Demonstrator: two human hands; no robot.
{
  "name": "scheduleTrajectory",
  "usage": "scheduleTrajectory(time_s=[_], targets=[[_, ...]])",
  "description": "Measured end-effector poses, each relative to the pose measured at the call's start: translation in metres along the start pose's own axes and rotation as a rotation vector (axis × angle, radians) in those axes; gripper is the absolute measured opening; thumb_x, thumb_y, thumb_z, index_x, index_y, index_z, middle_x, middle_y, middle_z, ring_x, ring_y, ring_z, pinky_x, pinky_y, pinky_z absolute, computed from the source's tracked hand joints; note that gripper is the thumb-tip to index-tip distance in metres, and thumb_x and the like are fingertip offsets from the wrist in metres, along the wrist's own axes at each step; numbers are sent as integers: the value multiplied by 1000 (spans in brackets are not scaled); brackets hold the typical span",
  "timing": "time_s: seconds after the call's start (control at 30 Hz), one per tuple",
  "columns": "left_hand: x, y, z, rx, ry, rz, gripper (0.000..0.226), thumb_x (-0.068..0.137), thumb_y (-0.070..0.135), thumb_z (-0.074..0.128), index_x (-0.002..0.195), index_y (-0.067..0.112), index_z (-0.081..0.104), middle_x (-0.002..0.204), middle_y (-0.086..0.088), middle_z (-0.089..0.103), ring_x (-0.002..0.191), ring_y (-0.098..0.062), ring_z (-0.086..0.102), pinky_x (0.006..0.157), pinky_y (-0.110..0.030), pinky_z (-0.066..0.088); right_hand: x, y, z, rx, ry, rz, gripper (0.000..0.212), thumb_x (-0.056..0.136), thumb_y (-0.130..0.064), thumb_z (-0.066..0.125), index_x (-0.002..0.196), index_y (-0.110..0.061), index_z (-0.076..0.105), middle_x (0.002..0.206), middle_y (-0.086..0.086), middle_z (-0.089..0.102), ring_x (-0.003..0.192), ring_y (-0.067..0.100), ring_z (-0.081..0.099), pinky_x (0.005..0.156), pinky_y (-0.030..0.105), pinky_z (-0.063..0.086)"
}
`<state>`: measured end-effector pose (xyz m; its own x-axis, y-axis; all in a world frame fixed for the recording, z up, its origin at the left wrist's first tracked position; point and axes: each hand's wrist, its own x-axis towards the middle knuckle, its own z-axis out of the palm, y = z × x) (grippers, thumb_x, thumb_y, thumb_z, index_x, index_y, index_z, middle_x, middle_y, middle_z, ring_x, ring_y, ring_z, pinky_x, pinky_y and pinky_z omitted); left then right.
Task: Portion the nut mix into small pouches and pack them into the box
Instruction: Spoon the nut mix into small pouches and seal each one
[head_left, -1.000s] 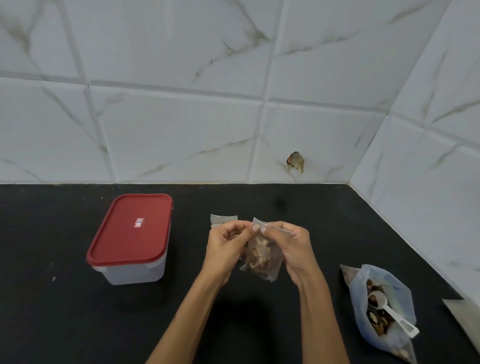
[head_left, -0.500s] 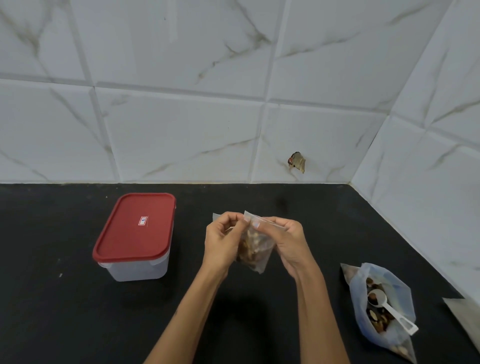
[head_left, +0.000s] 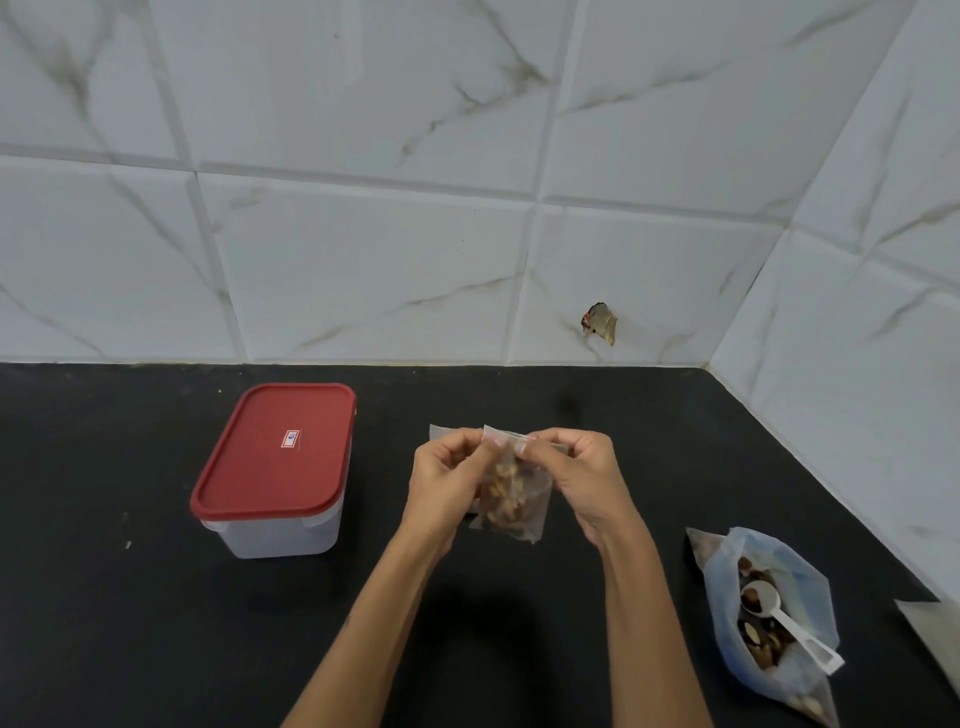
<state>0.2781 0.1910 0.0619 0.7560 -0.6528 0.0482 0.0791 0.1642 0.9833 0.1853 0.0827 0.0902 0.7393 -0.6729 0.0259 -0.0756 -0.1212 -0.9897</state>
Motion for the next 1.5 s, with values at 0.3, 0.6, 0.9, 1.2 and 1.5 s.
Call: scheduleTrajectory(time_s=[0.3, 0.6, 0.9, 1.2, 1.5], targets=[[1, -1, -1, -35, 14, 23, 11, 92, 12, 60, 85, 10, 69, 73, 3, 72, 74, -10, 69, 69, -29, 57, 0, 4, -2, 121, -20, 65, 10, 83, -4, 65, 78, -7, 73, 81, 14, 73, 84, 27, 69, 83, 49, 53], [5, 1, 1, -31, 55, 3, 14, 92, 12, 60, 83, 9, 69, 73, -1, 71, 73, -14, 70, 68, -32, 57, 1, 4, -1, 38, 70, -23, 11, 81, -5, 68, 72, -8, 73, 76, 12, 72, 77, 23, 70, 70, 40, 58], [10, -4, -10, -73, 91, -73, 13, 91, 13, 62, 83, 6, 70, 77, -5, 71, 75, -17, 69, 66, -34, 55, 2, 9, -2, 172, 44, 14, 14, 84, 1, 64, 71, -3, 70, 79, 11, 74, 77, 23, 72, 63, 28, 58], [12, -29, -25, -60, 185, -284, 22, 94, 9, 58, 76, 5, 70, 78, -9, 72, 76, -20, 68, 69, -35, 57, 9, 53, 21, 181, 60, 203, 12, 87, -2, 60, 84, -2, 71, 86, 10, 75, 82, 21, 72, 69, 30, 58], [24, -71, -40, 267, 299, -354, 24, 96, 26, 55, 82, 18, 73, 86, -1, 73, 89, -20, 68, 87, -45, 55, 31, 100, 45, -133, 97, 250, 24, 92, -8, 51, 79, -7, 71, 85, 8, 73, 76, 18, 71, 72, 34, 59]])
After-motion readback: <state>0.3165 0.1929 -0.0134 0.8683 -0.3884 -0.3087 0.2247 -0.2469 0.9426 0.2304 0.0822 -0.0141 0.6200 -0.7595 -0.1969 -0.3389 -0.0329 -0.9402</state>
